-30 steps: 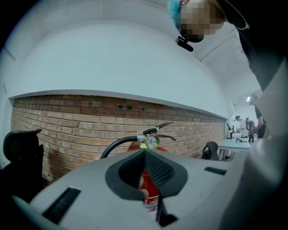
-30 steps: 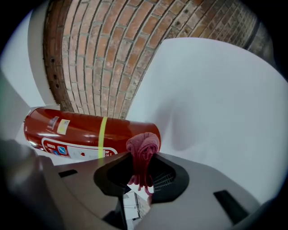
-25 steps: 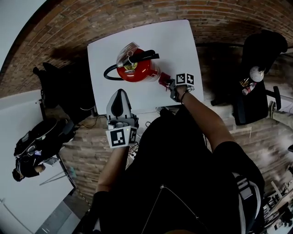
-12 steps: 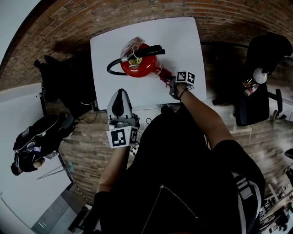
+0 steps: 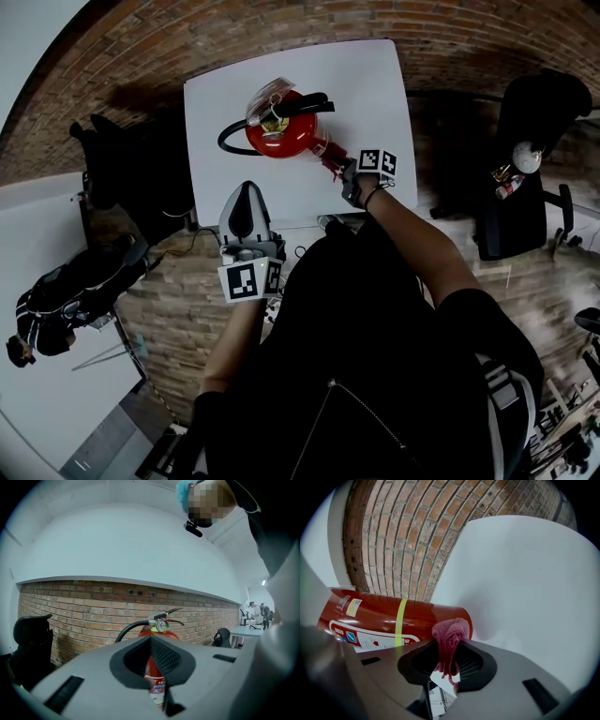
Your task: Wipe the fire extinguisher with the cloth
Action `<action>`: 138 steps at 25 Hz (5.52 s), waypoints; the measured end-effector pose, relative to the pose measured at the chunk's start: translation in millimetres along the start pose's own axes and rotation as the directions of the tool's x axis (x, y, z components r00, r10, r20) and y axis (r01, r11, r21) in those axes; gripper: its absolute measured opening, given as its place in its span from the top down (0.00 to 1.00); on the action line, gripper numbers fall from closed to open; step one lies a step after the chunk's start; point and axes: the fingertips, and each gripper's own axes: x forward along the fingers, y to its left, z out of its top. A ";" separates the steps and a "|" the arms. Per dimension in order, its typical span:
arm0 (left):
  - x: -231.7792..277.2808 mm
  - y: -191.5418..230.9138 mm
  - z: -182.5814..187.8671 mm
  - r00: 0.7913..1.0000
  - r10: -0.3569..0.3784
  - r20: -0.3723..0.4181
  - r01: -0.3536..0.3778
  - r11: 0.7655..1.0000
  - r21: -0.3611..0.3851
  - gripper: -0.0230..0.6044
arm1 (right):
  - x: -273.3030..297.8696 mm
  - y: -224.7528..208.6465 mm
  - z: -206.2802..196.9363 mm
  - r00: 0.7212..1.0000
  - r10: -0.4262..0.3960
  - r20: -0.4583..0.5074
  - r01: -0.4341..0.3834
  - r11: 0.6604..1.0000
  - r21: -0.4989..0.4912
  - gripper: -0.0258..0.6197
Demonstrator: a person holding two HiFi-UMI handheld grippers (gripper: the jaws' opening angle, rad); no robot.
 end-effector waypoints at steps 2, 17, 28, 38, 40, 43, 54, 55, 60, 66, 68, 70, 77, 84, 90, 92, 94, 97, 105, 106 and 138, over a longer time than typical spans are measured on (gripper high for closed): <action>0.9 -2.4 0.5 1.000 -0.005 -0.002 0.005 1.000 0.000 0.95 | -3.8 5.9 1.1 1.000 0.006 0.005 -0.006 1.000 -0.004 0.80; 6.7 -16.8 2.5 1.000 -0.024 -0.009 0.024 1.000 0.013 0.95 | -33.8 57.3 1.0 0.999 0.038 -0.030 -0.040 0.998 -0.055 0.80; 10.0 -21.2 2.4 1.000 -0.023 -0.001 0.023 1.000 -0.006 0.95 | -53.2 90.9 -0.5 0.996 0.074 -0.040 -0.077 0.994 -0.080 0.80; 14.7 -27.3 11.0 0.998 -0.041 0.044 0.042 0.999 -0.031 0.95 | -75.3 127.1 -1.2 0.991 0.124 -0.052 -0.130 0.985 -0.116 0.80; 15.4 -26.1 9.9 0.999 -0.035 0.035 0.036 0.999 -0.033 0.95 | -79.8 134.8 -1.3 0.989 0.137 -0.056 -0.144 0.982 -0.126 0.80; 16.9 -25.3 9.6 0.999 -0.033 0.034 0.034 0.999 -0.038 0.95 | -85.3 144.5 -1.1 0.986 0.154 -0.059 -0.160 0.978 -0.130 0.80; 16.7 -19.8 5.1 1.000 -0.015 0.023 0.015 1.000 -0.027 0.95 | -106.3 180.4 -1.9 0.979 0.199 -0.045 -0.203 0.968 -0.147 0.80; 16.6 -19.9 5.1 1.000 -0.016 0.024 0.017 1.000 -0.026 0.95 | -108.4 183.8 -1.8 0.978 0.203 -0.042 -0.207 0.967 -0.147 0.80; 15.2 -17.1 6.5 0.999 -0.022 0.029 0.023 0.999 -0.031 0.95 | -122.0 206.4 -1.4 0.972 0.233 -0.023 -0.234 0.961 -0.151 0.80; 9.3 -13.5 5.6 0.999 -0.039 0.023 0.040 0.999 -0.036 0.95 | -135.8 230.7 0.1 0.962 0.272 0.015 -0.266 0.951 -0.159 0.80; 6.4 -12.3 7.3 0.999 -0.045 0.026 0.046 0.998 -0.035 0.95 | -139.2 236.0 0.3 0.959 0.282 0.036 -0.274 0.950 -0.149 0.80; 2.5 -10.4 9.3 0.999 -0.048 0.020 0.049 0.998 -0.033 0.95 | -143.4 242.0 -0.4 0.954 0.295 0.056 -0.286 0.948 -0.137 0.80; -11.9 2.1 13.8 0.996 -0.071 0.060 0.074 0.997 -0.033 0.95 | -160.4 268.9 -3.0 0.929 0.346 0.130 -0.328 0.934 -0.138 0.80; -23.5 6.5 10.6 0.992 -0.107 0.066 0.110 0.993 -0.049 0.95 | -174.1 290.9 -3.1 0.899 0.392 0.193 -0.365 0.917 -0.164 0.80; -33.9 10.1 13.0 0.994 -0.082 0.076 0.085 0.995 -0.047 0.95 | -189.6 324.1 -3.7 0.844 0.505 0.181 -0.456 0.853 -0.252 0.80; -39.4 10.8 14.5 0.995 -0.060 0.078 0.064 0.997 -0.044 0.95 | -193.2 331.4 -4.2 0.848 0.507 0.156 -0.439 0.836 -0.330 0.80; -44.5 11.1 16.7 0.996 -0.032 0.082 0.036 0.998 -0.048 0.95 | -195.8 332.2 -5.4 0.863 0.488 0.129 -0.405 0.822 -0.400 0.80; -52.9 7.6 20.0 0.996 0.012 0.087 -0.008 0.999 -0.052 0.95 | -198.3 328.0 -12.0 0.900 0.429 0.074 -0.319 0.765 -0.559 0.80; -81.4 -24.6 16.1 0.989 0.132 0.061 -0.128 0.989 -0.069 0.95 | -196.4 283.6 -46.9 0.986 0.160 -0.055 -0.105 0.321 -0.941 0.80; -85.6 -29.2 15.2 0.987 0.148 0.057 -0.143 0.987 -0.074 0.95 | -194.9 276.2 -52.1 0.989 0.131 -0.068 -0.100 0.262 -0.960 0.80; -171.8 -5.3 -69.3 0.920 0.391 -0.025 -0.390 0.909 -0.148 0.95 | 12.1 -11.8 -79.1 0.866 -0.456 0.204 -0.258 -0.758 -0.599 0.80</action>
